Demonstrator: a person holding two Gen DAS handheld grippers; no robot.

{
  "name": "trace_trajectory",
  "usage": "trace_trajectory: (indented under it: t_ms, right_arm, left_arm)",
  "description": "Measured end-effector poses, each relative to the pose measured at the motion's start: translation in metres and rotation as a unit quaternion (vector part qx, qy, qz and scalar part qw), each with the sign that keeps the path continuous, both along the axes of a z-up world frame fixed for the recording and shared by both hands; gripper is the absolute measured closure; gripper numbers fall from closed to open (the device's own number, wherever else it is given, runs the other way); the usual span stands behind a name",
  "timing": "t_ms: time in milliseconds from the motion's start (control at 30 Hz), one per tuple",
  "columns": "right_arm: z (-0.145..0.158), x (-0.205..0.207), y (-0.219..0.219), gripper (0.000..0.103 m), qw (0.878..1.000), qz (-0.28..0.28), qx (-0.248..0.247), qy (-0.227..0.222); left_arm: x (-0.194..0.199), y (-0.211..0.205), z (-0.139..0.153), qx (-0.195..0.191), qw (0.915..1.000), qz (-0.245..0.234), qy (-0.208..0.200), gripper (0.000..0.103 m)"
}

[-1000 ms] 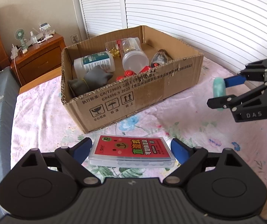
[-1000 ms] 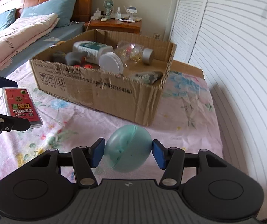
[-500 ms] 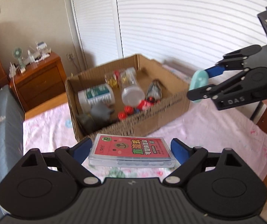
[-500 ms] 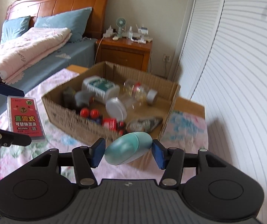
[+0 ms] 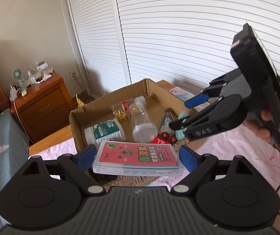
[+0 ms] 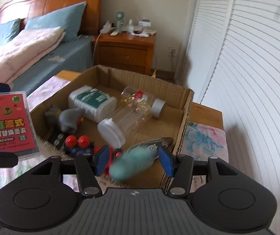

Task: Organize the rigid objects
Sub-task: 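Carry the red card pack with the left tool while the right tool drops the mint case into the box, then lower the red card pack into the box and open the left tool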

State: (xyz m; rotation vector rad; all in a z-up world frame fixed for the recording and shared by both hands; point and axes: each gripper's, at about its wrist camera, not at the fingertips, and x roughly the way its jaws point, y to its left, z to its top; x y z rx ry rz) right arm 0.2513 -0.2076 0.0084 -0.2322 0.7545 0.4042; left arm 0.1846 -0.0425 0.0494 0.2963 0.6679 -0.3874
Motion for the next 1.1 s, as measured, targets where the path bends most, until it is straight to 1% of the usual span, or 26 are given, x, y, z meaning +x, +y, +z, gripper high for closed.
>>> trace_trajectory:
  t_ms: [33,100,233,333,500,700,933,1100]
  right_arm:
    - [-0.001,0.0,0.0,0.028,1.0,-0.001,0.003,0.001]
    - [0.0,-0.002,-0.001,0.024,1.0,-0.001,0.011,-0.006]
    - [0.006,-0.009,-0.004,0.01,1.0,-0.007,0.013,-0.02]
    - [0.009,-0.015,-0.008,0.005,0.999,-0.013,0.018,-0.023]
    - [0.011,-0.028,-0.015,0.002,0.999,-0.03,0.024,-0.022]
    - [0.015,-0.039,-0.023,0.002,0.998,-0.037,0.035,-0.022]
    - [0.017,-0.04,-0.026,0.002,0.998,-0.043,0.045,-0.026]
    - [0.019,-0.041,-0.026,0.001,0.998,-0.043,0.047,-0.029]
  left_arm:
    - [0.003,-0.001,0.0,0.002,1.0,-0.001,-0.001,0.013]
    - [0.008,-0.003,0.0,0.005,1.0,-0.003,-0.002,0.013]
    - [0.02,-0.006,-0.001,0.007,1.0,-0.005,-0.003,0.013]
    - [0.031,-0.009,-0.001,0.009,0.9999,-0.001,-0.005,0.013]
    - [0.06,-0.013,-0.001,0.012,0.9999,0.009,-0.001,0.013]
    - [0.112,-0.015,-0.005,0.01,0.9993,0.033,0.015,0.013]
    - [0.17,-0.012,-0.024,0.012,0.996,0.076,0.045,0.013]
    - [0.192,-0.002,-0.039,0.013,0.9916,0.111,0.065,0.013]
